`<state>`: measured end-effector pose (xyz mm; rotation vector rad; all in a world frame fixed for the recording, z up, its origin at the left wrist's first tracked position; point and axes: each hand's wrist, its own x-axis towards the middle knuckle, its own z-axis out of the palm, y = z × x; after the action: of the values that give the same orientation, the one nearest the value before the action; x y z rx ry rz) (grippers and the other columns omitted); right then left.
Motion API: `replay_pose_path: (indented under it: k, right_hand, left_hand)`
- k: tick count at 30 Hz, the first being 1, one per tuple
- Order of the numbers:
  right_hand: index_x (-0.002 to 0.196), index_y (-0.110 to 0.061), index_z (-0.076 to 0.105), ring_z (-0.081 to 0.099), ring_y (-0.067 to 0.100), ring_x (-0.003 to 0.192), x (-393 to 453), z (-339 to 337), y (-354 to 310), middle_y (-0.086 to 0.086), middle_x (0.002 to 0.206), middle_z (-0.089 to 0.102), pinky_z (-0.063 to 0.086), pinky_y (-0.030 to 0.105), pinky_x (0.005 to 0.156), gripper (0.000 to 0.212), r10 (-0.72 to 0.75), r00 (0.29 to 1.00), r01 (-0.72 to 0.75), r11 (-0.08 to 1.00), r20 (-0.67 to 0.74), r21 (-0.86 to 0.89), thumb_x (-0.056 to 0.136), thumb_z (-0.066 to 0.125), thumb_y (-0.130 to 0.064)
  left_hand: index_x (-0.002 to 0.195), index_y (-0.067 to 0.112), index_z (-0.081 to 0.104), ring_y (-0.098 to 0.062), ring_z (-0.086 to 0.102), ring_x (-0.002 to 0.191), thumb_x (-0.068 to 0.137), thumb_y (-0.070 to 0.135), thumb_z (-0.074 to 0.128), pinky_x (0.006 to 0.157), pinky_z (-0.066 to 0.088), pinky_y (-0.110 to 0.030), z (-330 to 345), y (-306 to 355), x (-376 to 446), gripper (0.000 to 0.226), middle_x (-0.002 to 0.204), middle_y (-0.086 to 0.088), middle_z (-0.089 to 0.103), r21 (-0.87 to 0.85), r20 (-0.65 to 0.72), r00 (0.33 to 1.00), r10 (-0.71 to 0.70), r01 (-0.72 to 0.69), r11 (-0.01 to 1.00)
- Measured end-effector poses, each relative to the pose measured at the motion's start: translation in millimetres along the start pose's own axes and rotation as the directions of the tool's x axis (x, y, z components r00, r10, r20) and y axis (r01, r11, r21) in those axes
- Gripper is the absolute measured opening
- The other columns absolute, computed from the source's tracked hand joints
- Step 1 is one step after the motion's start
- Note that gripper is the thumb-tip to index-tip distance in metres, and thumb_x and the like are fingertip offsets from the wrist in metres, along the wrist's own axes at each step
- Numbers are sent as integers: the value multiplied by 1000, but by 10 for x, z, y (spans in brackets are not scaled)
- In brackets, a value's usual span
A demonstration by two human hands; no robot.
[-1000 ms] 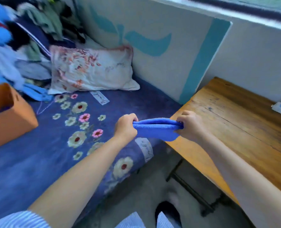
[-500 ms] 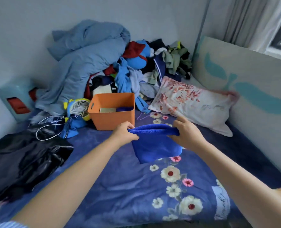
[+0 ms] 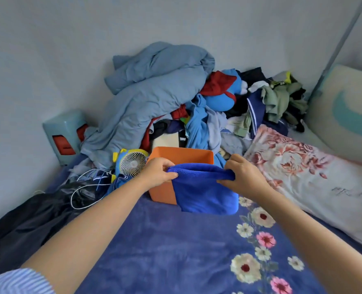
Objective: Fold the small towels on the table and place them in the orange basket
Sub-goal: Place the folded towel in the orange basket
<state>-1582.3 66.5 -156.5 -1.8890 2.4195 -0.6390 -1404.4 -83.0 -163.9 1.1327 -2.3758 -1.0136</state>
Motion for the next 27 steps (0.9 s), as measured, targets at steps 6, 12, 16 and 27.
replay_pose_path:
  k: [6,12,16,27]
  right_hand:
    - [95,-2,58,40,18,77,1178,151,263,4,86,43,27,28,64,24,6,1000,-7,996,19,87,82,66,-20]
    - [80,-9,46,41,21,76,2116,545,427,5,82,44,25,27,63,21,28,999,-36,979,39,201,81,65,-16]
    - [98,1,56,41,19,78,2563,894,551,5,86,46,22,24,60,21,29,993,-52,979,115,199,83,62,-12]
    - [117,0,51,52,20,85,3508,2717,897,9,98,56,39,26,73,29,41,881,-218,920,472,326,89,52,-6]
  left_hand:
    - [106,-1,62,-26,54,100,89,15,58,78,36,-27,-306,-20,1055,23,108,-13,59,386,-87,986,145,-101,917]
    - [121,5,48,-27,45,119,99,24,37,93,36,-35,-435,-292,1947,31,126,-11,51,658,-55,988,144,-72,749]
    - [128,4,42,-35,53,107,102,20,30,83,40,-41,-413,-608,2417,33,124,-15,45,684,-10,996,91,-59,727]
    - [118,-1,48,-36,50,114,100,13,30,90,40,-39,178,-2218,3680,29,125,-20,51,655,157,952,-261,98,750]
